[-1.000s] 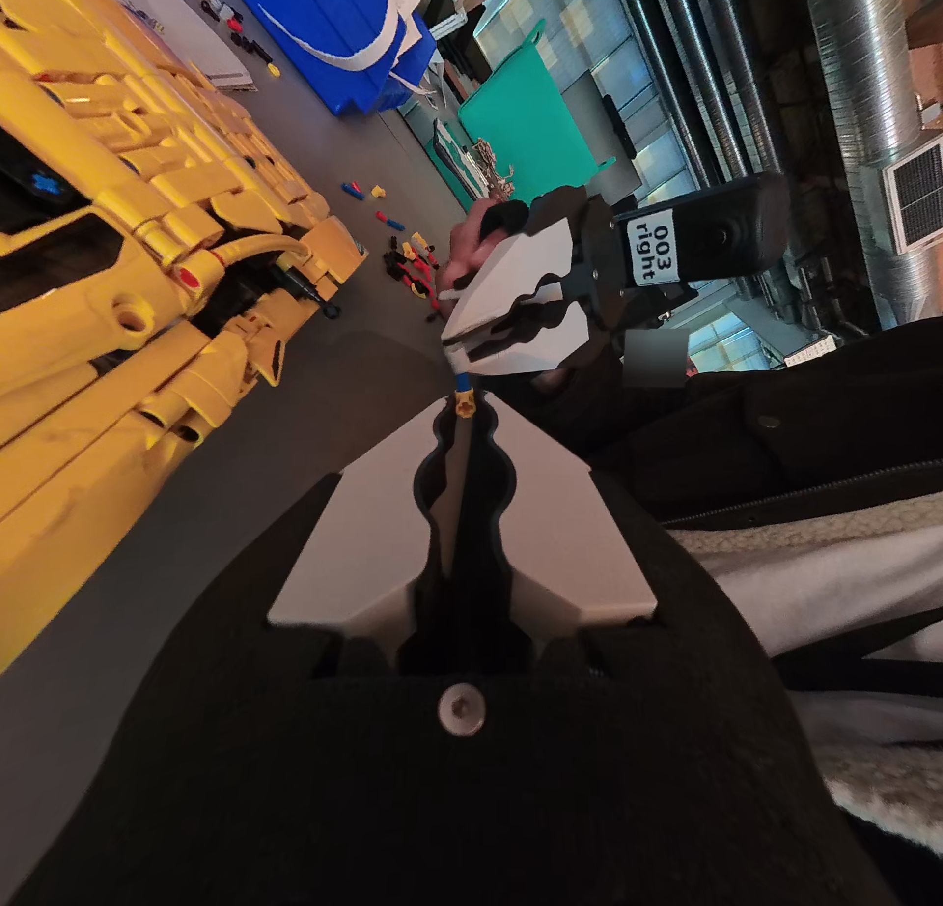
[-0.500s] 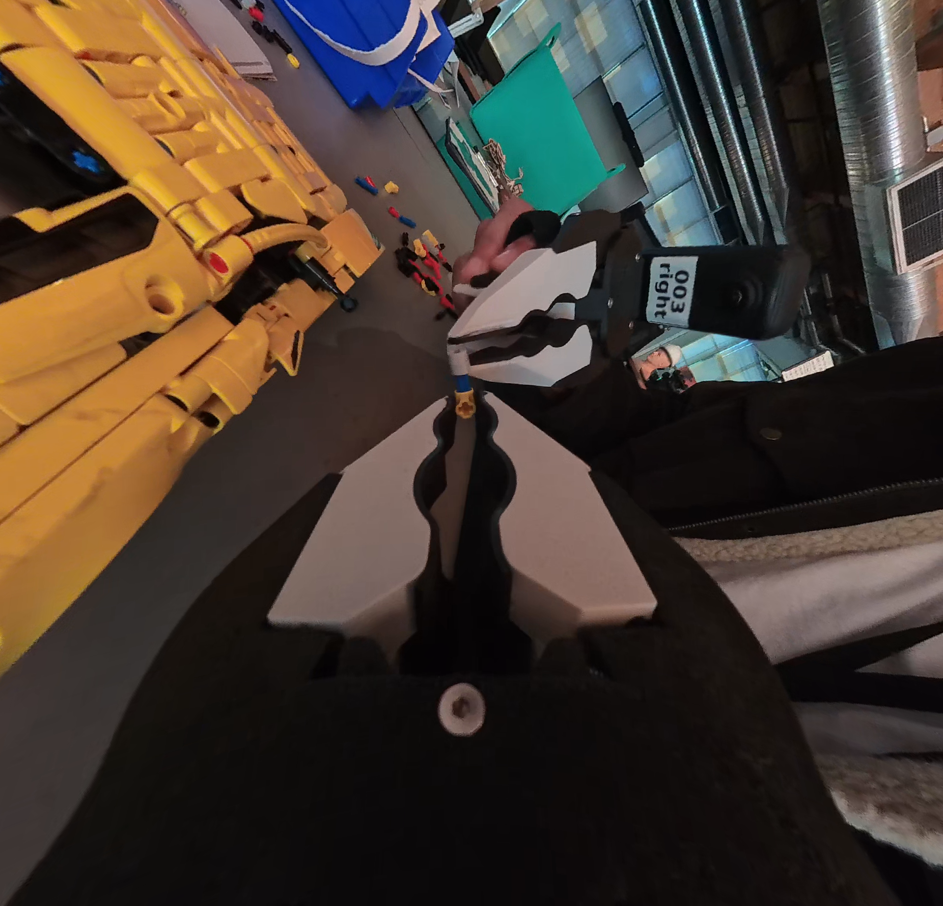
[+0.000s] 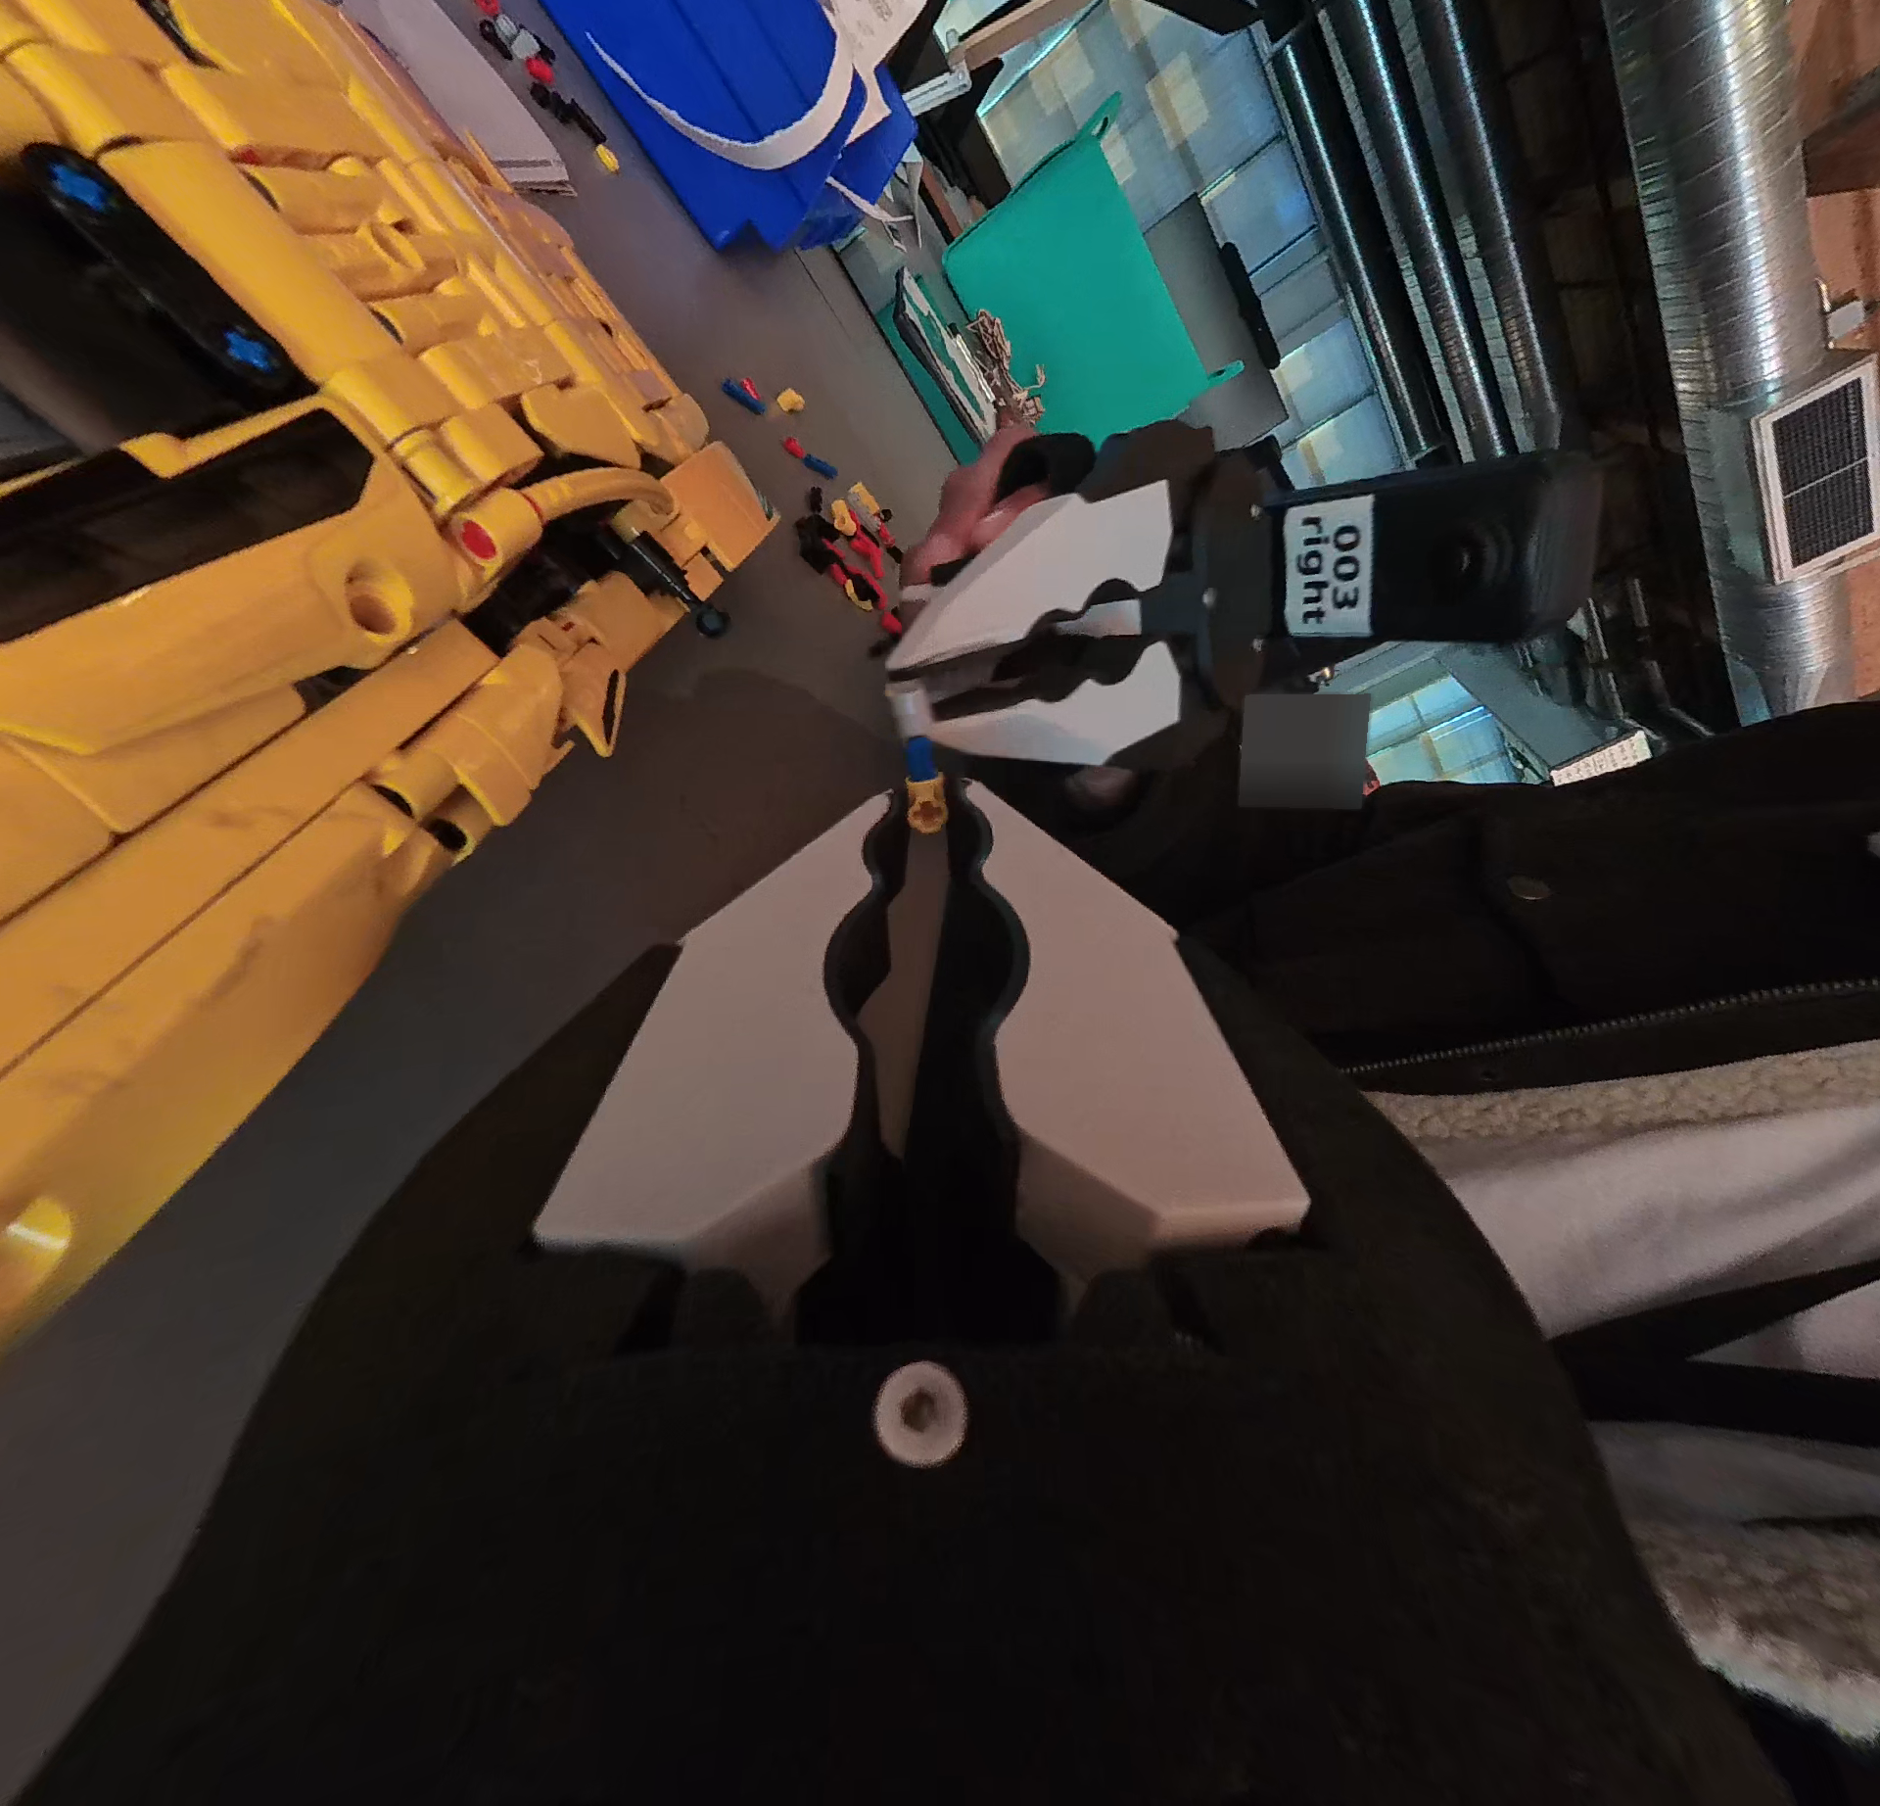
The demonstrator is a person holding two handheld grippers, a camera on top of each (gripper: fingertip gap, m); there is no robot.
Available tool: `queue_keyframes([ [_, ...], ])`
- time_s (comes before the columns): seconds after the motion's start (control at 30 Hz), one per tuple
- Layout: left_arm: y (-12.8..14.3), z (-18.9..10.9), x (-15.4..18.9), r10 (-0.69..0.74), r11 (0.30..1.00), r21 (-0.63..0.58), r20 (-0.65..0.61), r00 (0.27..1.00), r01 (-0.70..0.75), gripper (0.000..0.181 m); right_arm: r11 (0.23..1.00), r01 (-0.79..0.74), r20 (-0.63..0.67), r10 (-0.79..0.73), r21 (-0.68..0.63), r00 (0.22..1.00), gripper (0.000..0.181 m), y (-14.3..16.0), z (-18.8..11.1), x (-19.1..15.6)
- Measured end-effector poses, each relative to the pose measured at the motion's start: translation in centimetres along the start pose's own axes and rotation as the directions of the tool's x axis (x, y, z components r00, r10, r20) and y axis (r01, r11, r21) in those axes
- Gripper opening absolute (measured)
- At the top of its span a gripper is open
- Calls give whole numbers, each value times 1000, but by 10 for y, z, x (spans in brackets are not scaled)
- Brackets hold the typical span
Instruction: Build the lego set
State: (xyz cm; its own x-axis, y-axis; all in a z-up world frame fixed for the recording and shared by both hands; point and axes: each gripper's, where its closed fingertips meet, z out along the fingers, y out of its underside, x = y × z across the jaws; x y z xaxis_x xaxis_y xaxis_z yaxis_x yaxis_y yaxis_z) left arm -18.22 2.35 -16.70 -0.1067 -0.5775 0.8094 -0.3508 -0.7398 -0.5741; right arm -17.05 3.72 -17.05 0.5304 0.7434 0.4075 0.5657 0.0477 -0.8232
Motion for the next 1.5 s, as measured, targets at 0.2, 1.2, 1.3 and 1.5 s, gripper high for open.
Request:
queue_keyframes([
  [0.2,2,1,-2,-2,1000,-11,12,1000,3,6,1000,3,9,-3,6,1000,6,-1,1,-2],
  [1.2,7,1,-22,167,984,-90,224,960,-151,6,970,183,-54,-194,-159,980,6,13,11,-4],
  [1.3,5,1,-15,139,990,-64,174,975,-130,6,978,161,-51,-169,-135,984,6,10,11,-4],
  [1.5,-3,-2,-10,74,997,10,114,991,-76,6,999,37,-23,-37,-16,999,7,3,1,1],
])
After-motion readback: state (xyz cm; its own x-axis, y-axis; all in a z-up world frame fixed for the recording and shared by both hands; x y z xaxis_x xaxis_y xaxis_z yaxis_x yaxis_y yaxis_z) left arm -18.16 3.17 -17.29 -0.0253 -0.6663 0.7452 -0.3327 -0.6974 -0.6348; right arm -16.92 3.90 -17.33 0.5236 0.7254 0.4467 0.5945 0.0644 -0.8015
